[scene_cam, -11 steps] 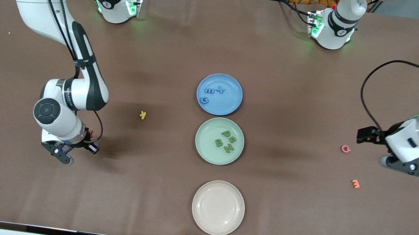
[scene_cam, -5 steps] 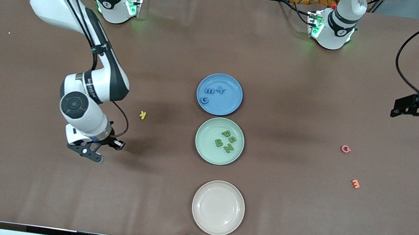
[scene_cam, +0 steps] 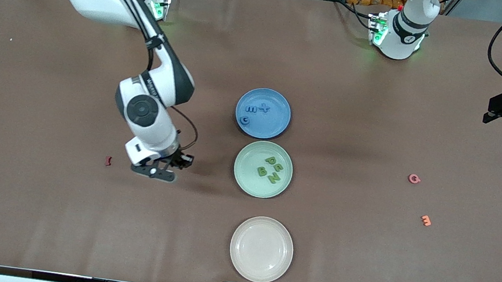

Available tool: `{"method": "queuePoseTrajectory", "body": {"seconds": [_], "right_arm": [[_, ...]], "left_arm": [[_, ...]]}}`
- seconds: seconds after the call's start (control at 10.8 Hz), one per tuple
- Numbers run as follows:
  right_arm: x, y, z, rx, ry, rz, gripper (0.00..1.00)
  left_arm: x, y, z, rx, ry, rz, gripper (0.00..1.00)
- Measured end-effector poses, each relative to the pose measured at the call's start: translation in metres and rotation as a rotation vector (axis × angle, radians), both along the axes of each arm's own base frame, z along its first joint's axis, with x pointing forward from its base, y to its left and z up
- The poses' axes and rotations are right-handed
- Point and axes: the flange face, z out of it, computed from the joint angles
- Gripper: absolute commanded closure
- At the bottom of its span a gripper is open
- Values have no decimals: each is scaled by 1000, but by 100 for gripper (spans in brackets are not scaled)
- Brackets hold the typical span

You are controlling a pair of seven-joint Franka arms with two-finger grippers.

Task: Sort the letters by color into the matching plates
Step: 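Carry the blue a over the blue plate and open the right gripper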

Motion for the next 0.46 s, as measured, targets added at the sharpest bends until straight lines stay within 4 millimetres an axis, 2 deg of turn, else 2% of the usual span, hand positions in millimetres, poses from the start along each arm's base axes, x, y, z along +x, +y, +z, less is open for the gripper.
{"method": "queuePoseTrajectory", "body": {"seconds": [0.18,0.46], "right_arm": [[-29,52,1,1,0,87,78],[-85,128,-1,-7,13,223,78]], "left_arm": [[0,-9,3,37,-40,-23,0],[-12,-13,11,38,-67,8,0]]}}
